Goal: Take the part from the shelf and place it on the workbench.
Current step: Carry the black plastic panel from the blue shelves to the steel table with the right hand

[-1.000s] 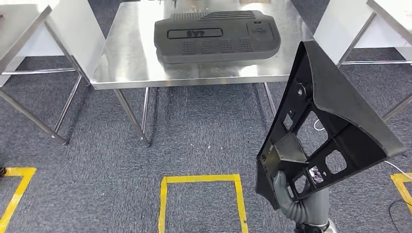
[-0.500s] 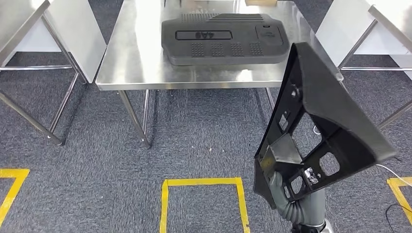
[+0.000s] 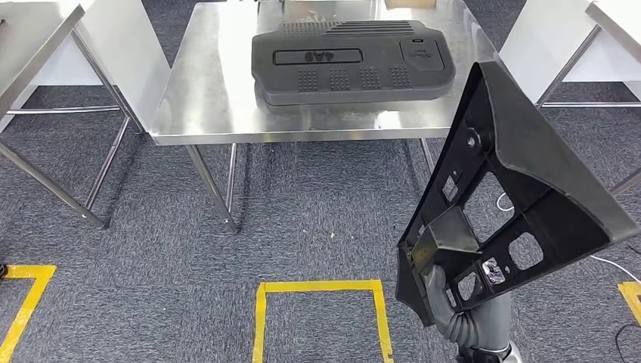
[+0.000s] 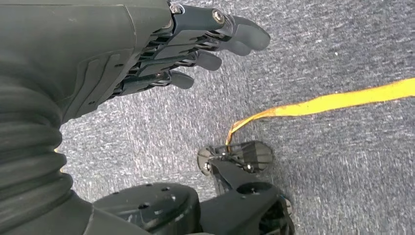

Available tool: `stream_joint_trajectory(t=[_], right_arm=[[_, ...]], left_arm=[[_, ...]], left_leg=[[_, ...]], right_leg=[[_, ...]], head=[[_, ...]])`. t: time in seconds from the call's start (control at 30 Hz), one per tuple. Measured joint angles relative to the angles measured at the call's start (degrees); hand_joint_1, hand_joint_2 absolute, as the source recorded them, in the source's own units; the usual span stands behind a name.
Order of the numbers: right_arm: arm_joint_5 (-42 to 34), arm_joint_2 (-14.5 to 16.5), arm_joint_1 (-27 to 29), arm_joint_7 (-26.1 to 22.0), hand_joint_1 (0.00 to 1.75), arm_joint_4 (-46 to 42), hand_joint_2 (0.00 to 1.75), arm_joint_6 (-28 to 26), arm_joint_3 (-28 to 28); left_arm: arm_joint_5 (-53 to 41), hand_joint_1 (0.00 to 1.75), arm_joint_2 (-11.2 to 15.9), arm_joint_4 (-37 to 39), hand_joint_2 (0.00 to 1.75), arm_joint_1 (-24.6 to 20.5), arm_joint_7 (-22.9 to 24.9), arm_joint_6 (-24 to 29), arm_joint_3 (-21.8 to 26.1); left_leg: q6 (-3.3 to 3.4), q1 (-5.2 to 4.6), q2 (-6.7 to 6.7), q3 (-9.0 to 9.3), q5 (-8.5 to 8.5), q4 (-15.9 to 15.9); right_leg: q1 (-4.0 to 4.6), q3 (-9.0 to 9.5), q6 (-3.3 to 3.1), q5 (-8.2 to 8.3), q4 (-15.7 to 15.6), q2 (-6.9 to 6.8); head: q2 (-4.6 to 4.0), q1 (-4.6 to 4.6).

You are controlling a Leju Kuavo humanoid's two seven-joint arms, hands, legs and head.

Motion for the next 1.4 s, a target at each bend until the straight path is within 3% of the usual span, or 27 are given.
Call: stream_joint_trajectory(t=[0.3,0.4,0.47,0.53,0.6,0.63,0.7,0.73,0.8,0.87,0.93,1.0,1.07,1.1,1.13,1.17,1.2,1.27,1.33,1.4], right_arm=[[-0.41,0.01,0.01,0.0,1.75,0.0,1.75,0.3,0.01],[-0.41,0.0,0.06,0.0,1.75,-0.04,1.75,0.31,0.01],[-0.43,0.01,0.11,-0.01,1.75,-0.11,1.75,0.31,0.02],[-0.52,-0.01,0.21,-0.02,1.75,-0.13,1.75,0.31,0.02],[-0.61,-0.04,0.34,-0.01,1.75,-0.13,1.75,0.31,0.02],[-0.63,-0.04,0.37,-0.01,1.75,-0.13,1.75,0.31,0.02],[-0.67,-0.04,0.36,0.0,1.75,-0.13,1.75,0.31,0.02],[-0.67,-0.03,0.33,0.01,1.75,-0.13,1.75,0.32,0.02],[-0.69,-0.02,0.29,0.03,1.75,-0.14,1.75,0.31,0.02],[-0.72,-0.03,0.31,0.06,1.75,-0.16,1.75,0.31,0.01],[-0.72,-0.05,0.34,0.07,1.75,-0.17,1.75,0.32,0.0],[-0.72,-0.03,0.34,0.07,1.75,-0.17,1.75,0.33,-0.01],[-0.72,0.0,0.35,0.07,1.75,-0.16,1.75,0.36,-0.01],[-0.72,0.01,0.35,0.07,1.75,-0.15,1.75,0.38,-0.01],[-0.72,0.01,0.36,0.07,1.75,-0.15,1.75,0.38,-0.01],[-0.72,0.01,0.36,0.07,1.75,-0.15,1.75,0.39,-0.01],[-0.72,0.01,0.36,0.07,1.75,-0.15,1.75,0.4,-0.01],[-0.72,0.01,0.34,0.07,1.75,-0.15,1.75,0.41,-0.01],[-0.72,0.01,0.38,0.07,1.75,-0.15,1.75,0.41,-0.01],[-0.72,0.01,0.5,0.07,1.75,-0.15,1.75,0.41,0.0]], left_arm=[[0.0,0.0,0.03,0.01,1.75,0.01,-0.03,0.2,-0.25],[0.0,0.0,0.04,0.01,1.75,0.0,-0.03,0.39,-0.29],[0.01,0.0,0.02,0.01,1.75,-0.01,-0.02,0.5,-0.3],[0.02,0.0,0.01,0.01,1.75,0.01,0.04,0.53,-0.3],[0.02,0.0,0.0,0.0,1.75,0.02,0.15,0.53,-0.3],[0.02,0.0,-0.01,0.0,1.75,0.02,0.19,0.54,-0.31],[0.02,0.0,-0.04,0.01,1.75,0.01,0.22,0.56,-0.31],[0.02,0.0,-0.04,0.02,1.75,0.01,0.24,0.59,-0.32],[0.02,0.0,-0.02,0.05,1.75,0.02,0.25,0.65,-0.32],[0.02,0.0,-0.02,0.07,1.75,0.01,0.26,0.66,-0.33],[0.02,0.0,-0.02,0.07,1.75,-0.03,0.26,0.66,-0.34],[0.02,0.0,-0.04,0.07,1.75,-0.04,0.26,0.66,-0.34],[0.02,0.0,-0.07,0.07,1.75,0.02,0.26,0.66,-0.34],[0.02,0.0,-0.08,0.07,1.75,0.05,0.26,0.66,-0.34],[0.02,0.0,-0.09,0.07,1.75,0.06,0.26,0.66,-0.34],[0.02,0.0,-0.08,0.07,1.75,0.07,0.26,0.66,-0.34],[0.02,0.0,-0.07,0.07,1.75,0.06,0.26,0.66,-0.34],[0.02,0.0,-0.06,0.07,1.75,0.06,0.26,0.66,-0.34],[0.02,0.0,-0.07,0.07,1.75,0.06,0.27,0.66,-0.34],[0.02,0.0,-0.07,0.07,1.75,0.01,0.27,0.66,-0.34]], left_leg=[[0.01,-0.32,0.0,0.03,0.0,-0.07],[0.47,-0.31,0.07,0.34,0.48,-0.64],[0.79,0.08,0.25,0.65,0.89,-1.2],[0.85,0.2,0.5,0.64,0.94,-1.27],[0.8,0.26,0.81,0.64,0.88,-1.25],[0.73,0.33,0.96,0.68,0.83,-1.24],[0.38,0.46,1.25,0.92,0.6,-1.22],[0.06,0.35,1.39,1.05,0.38,-1.18],[-0.57,0.05,1.74,1.26,0.03,-1.13],[-1.12,0.07,2.19,1.42,-0.15,-1.2],[-1.75,0.35,2.17,1.16,-1.15,0.03],[-2.24,0.56,1.73,-1.14,-4.22,5.48],[-2.51,0.77,1.55,-4.99,-7.39,13.03],[-2.6,0.9,1.54,-6.25,-7.67,15.09],[-2.64,1.07,1.5,-6.56,-6.83,15.11],[-2.67,1.26,1.32,-5.67,-4.94,12.77],[-2.68,1.5,0.8,-4.0,-2.6,8.96],[-2.71,1.84,-0.96,-0.91,0.3,1.99],[-2.45,1.64,-1.7,-0.08,0.6,-0.16],[-1.67,1.43,-0.89,-0.08,0.97,-0.44]], right_leg=[[-0.33,0.09,0.01,0.01,-0.02,0.0],[-0.54,-0.16,0.25,-0.17,0.35,0.01],[-0.56,-1.9,0.15,-1.97,3.84,0.01],[-0.67,-5.38,0.01,-4.91,11.02,0.0],[-0.8,-7.82,0.51,-6.1,15.74,-0.02],[-0.87,-7.59,1.03,-5.49,15.12,-0.07],[-1.04,-3.87,2.13,-2.59,7.72,-0.95],[-0.99,-1.81,2.28,-1.37,3.89,-1.64],[-0.78,0.36,1.39,-0.32,-0.11,-2.23],[-0.71,0.43,0.09,-0.19,-0.29,-1.41],[-1.05,0.62,-0.79,-0.12,-0.47,-0.76],[-1.29,0.97,-1.63,-0.2,-0.58,-0.2],[-1.19,1.13,-2.02,-0.3,-0.56,0.45],[-1.15,1.19,-2.03,-0.32,-0.55,0.9],[-1.14,1.27,-2.02,-0.33,-0.54,1.4],[-1.17,1.39,-2.0,-0.34,-0.53,1.95],[-1.21,1.52,-1.92,-0.39,-0.53,2.5],[-1.06,1.53,-1.49,-0.48,-0.4,3.43],[-1.01,1.26,-0.81,-0.35,-0.51,4.13],[-1.26,0.9,-0.07,-0.13,-0.73,4.59]], head=[[0.0,0.02],[0.0,0.03],[0.0,0.22],[0.0,0.42],[0.0,0.45],[0.0,0.48],[0.0,0.51],[0.0,0.55],[0.0,0.53],[0.0,0.48],[0.0,0.41],[0.0,0.23],[0.0,0.16],[0.0,0.17],[0.0,0.16],[0.0,0.16],[0.0,0.15],[0.0,0.17],[0.0,0.18],[0.0,0.17]])
